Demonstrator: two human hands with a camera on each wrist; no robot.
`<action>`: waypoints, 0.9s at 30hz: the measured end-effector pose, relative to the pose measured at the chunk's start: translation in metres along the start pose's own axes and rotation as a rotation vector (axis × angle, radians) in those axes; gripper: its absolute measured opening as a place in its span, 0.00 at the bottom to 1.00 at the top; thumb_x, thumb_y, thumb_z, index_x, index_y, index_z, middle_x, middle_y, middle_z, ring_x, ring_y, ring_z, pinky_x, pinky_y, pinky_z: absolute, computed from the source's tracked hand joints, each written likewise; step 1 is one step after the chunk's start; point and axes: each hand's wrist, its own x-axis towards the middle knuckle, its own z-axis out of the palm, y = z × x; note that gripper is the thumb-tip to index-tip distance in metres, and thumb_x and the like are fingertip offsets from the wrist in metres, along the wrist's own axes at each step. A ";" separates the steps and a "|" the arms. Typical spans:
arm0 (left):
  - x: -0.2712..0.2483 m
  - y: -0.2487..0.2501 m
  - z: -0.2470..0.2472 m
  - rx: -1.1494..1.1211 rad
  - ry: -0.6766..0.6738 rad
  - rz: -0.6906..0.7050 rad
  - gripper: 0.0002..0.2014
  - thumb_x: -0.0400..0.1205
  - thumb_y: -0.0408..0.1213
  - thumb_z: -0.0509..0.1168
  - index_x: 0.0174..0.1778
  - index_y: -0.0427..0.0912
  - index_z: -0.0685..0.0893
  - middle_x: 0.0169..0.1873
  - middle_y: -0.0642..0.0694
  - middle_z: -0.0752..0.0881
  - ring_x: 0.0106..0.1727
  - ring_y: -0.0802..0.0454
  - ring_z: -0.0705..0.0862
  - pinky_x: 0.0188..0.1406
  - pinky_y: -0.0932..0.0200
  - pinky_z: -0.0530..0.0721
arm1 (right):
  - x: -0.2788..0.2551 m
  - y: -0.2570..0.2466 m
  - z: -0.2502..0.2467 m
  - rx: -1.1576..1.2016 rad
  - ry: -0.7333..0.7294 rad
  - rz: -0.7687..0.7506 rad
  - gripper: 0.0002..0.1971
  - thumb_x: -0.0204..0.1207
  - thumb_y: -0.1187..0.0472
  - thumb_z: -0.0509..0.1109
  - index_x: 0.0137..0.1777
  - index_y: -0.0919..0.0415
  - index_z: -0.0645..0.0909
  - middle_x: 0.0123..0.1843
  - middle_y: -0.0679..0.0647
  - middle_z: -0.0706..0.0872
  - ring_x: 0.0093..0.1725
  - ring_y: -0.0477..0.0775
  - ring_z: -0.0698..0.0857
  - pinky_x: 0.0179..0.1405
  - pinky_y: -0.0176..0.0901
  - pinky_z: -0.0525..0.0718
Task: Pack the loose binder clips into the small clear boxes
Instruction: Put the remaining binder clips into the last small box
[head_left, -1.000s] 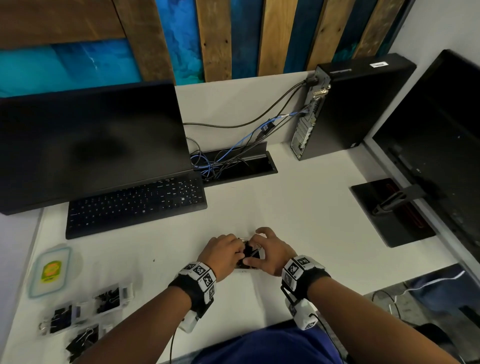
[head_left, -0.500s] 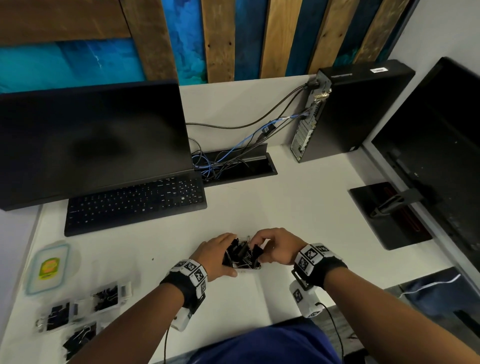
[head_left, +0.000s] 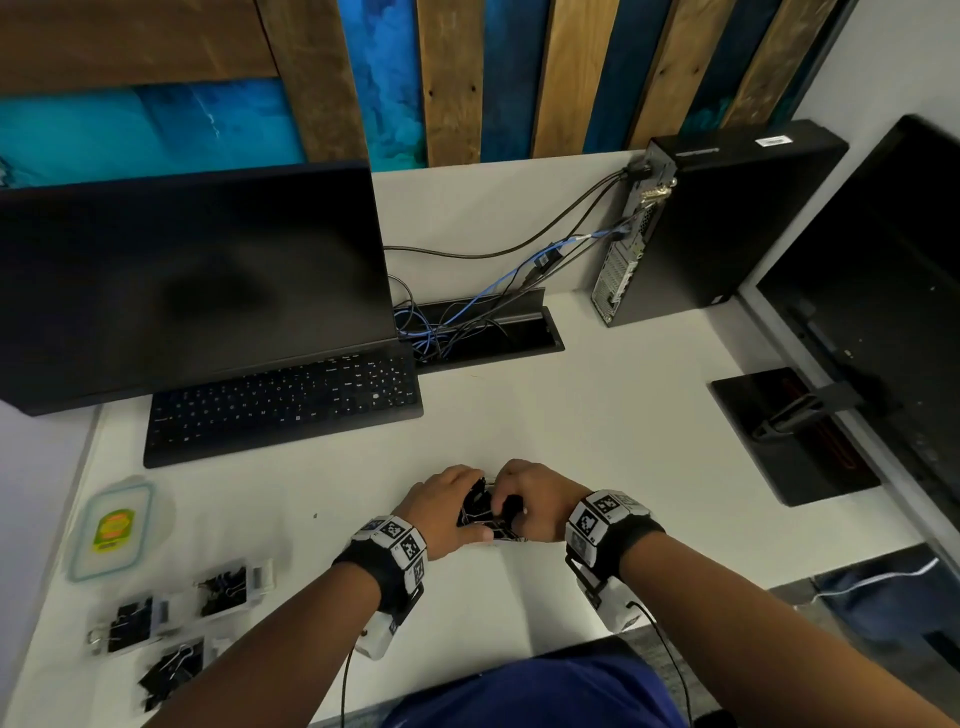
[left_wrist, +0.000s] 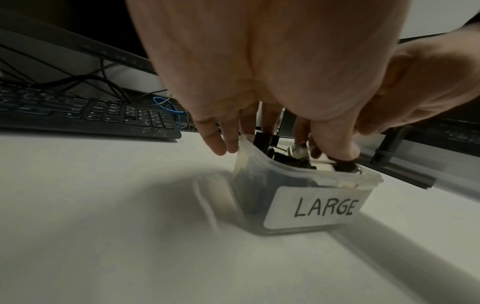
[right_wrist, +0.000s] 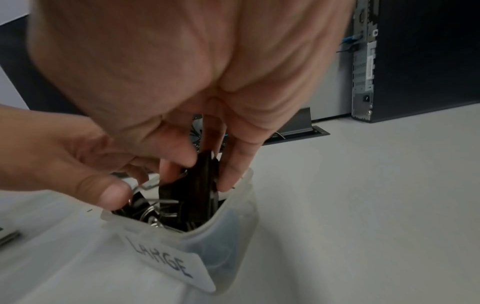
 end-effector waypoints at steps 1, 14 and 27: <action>0.001 0.001 0.001 0.000 0.005 -0.012 0.39 0.77 0.61 0.67 0.82 0.52 0.60 0.79 0.54 0.65 0.74 0.51 0.71 0.72 0.49 0.71 | 0.000 0.002 0.002 0.012 0.013 -0.006 0.17 0.68 0.69 0.70 0.57 0.54 0.86 0.61 0.52 0.78 0.50 0.49 0.81 0.55 0.40 0.83; 0.007 0.004 0.002 -0.080 0.058 -0.088 0.29 0.80 0.50 0.68 0.77 0.56 0.67 0.74 0.54 0.71 0.71 0.51 0.73 0.70 0.52 0.74 | 0.003 0.018 0.017 -0.029 0.235 0.112 0.25 0.72 0.59 0.76 0.69 0.53 0.74 0.71 0.51 0.67 0.62 0.56 0.77 0.57 0.43 0.79; -0.006 -0.004 0.003 0.100 0.035 0.042 0.33 0.87 0.53 0.57 0.85 0.47 0.55 0.85 0.52 0.56 0.83 0.52 0.58 0.82 0.57 0.58 | 0.012 0.015 0.019 -0.005 0.170 0.242 0.28 0.70 0.63 0.76 0.67 0.56 0.69 0.62 0.54 0.78 0.51 0.56 0.80 0.46 0.44 0.77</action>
